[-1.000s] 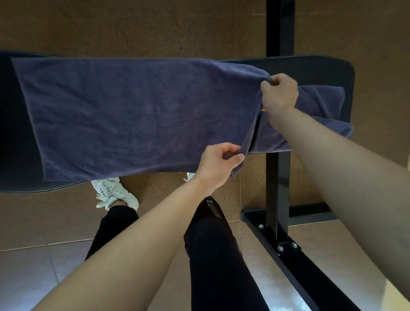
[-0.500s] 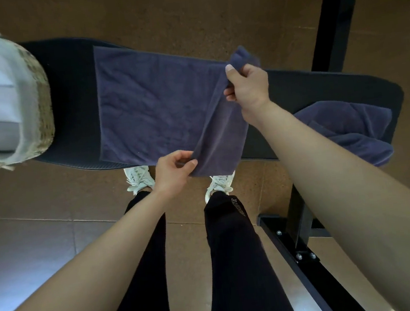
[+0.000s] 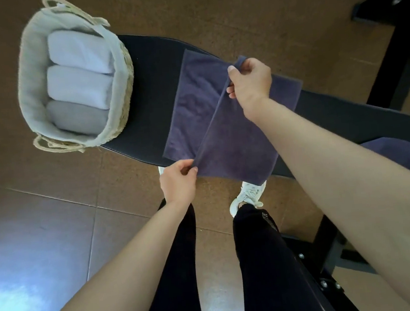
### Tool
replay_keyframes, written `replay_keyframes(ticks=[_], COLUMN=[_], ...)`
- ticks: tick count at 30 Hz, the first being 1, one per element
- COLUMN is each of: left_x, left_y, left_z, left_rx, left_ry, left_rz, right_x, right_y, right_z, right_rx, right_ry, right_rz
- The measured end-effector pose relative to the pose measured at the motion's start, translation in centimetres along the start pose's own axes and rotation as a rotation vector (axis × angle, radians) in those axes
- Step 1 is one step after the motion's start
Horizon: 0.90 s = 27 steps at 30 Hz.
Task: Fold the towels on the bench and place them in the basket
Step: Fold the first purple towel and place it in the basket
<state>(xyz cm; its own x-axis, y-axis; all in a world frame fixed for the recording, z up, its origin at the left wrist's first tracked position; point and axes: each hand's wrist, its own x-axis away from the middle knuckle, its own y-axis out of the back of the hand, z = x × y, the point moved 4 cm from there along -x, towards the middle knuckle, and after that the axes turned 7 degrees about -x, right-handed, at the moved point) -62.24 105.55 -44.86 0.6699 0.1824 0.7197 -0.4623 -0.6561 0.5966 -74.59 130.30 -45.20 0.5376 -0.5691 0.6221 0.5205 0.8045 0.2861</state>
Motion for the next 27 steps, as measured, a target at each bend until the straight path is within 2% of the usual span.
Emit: replay_keyframes(ticks=[8,11,16,17,19,22,27], left_x=[-2.9,-4.1,-7.1,-7.8,-8.6,-9.1,-9.4], left_y=[3.4,4.3,4.8,4.9,5.0,4.7,2.8], left_z=[1.0,1.3,3.2,3.7,4.2,3.1,1.7], left_rx=[0.035,0.005,-0.161,-0.195,-0.233,-0.238,-0.276], left_ry=[0.038,0.071,0.13,0.148,0.159,0.036,-0.062], left_rz=[0.003,0.01,-0.023,-0.035,-0.061,-0.084,-0.012], right_x=[0.4,0.4,-0.6,-0.8,-0.7,0.6,4.8], right_y=[-6.2,-8.4,-11.4,-11.1,-9.2,-4.6,2.7], right_z=[1.7,2.0,0.0,-0.7,-2.0,-4.5,-11.3], right_rx=[0.195,0.228,0.155,0.144,0.157,0.249,0.362], right_ry=[0.102,0.13,0.004,-0.008,0.011,0.055,0.002], right_rz=[-0.153,-0.146,0.179,0.203,0.163,0.014,-0.234])
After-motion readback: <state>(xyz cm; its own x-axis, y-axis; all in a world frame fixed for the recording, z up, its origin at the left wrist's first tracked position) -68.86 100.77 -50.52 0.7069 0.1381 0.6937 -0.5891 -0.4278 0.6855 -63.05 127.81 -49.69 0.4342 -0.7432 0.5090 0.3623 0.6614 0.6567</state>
